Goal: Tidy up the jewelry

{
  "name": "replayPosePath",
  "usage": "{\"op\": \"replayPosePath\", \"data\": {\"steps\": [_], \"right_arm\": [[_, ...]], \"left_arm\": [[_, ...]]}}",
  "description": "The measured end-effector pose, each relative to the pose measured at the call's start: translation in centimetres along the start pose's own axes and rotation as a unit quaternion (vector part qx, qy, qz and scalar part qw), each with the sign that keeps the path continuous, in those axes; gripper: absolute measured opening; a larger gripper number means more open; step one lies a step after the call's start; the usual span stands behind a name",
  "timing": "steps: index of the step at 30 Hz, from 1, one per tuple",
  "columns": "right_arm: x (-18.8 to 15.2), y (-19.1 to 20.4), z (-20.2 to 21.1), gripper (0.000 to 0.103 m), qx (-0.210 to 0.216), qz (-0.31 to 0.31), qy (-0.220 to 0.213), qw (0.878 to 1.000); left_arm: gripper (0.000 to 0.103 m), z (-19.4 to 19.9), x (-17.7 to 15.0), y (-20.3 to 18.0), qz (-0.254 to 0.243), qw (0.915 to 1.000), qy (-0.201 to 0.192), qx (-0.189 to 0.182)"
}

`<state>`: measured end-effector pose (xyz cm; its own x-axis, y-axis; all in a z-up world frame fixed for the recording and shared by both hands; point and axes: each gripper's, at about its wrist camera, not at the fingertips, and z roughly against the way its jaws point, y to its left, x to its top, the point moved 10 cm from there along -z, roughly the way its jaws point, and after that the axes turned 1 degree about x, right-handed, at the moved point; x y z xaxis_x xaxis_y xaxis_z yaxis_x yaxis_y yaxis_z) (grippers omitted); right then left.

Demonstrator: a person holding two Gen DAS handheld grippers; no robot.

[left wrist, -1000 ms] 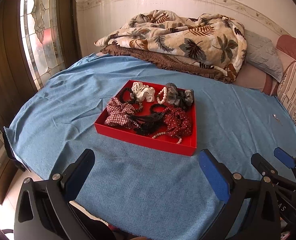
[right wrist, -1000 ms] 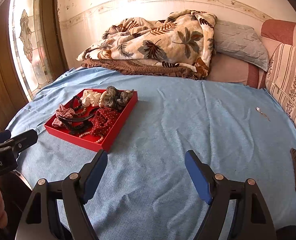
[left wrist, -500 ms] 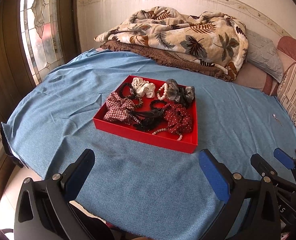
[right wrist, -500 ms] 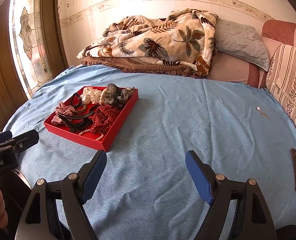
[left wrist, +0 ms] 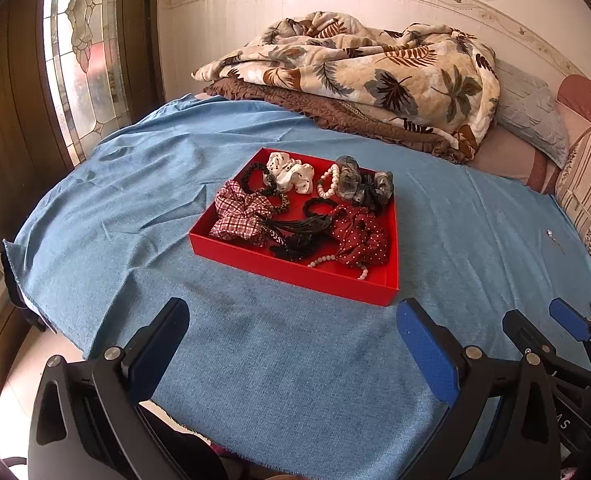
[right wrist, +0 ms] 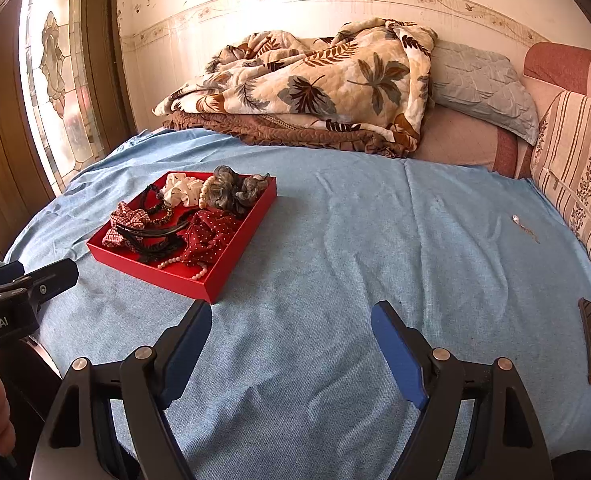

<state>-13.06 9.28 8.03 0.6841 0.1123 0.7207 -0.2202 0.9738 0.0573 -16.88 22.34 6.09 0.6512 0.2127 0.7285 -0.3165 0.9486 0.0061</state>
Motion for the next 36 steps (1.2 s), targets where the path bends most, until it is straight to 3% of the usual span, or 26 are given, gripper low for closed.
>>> {"op": "replayPosePath", "data": {"steps": [36], "right_arm": [[0.5, -0.3, 0.1, 0.087, -0.015, 0.012, -0.008, 1.000]], "left_arm": [[0.103, -1.1, -1.1, 0.3, 0.014, 0.9997, 0.018, -0.010]]}}
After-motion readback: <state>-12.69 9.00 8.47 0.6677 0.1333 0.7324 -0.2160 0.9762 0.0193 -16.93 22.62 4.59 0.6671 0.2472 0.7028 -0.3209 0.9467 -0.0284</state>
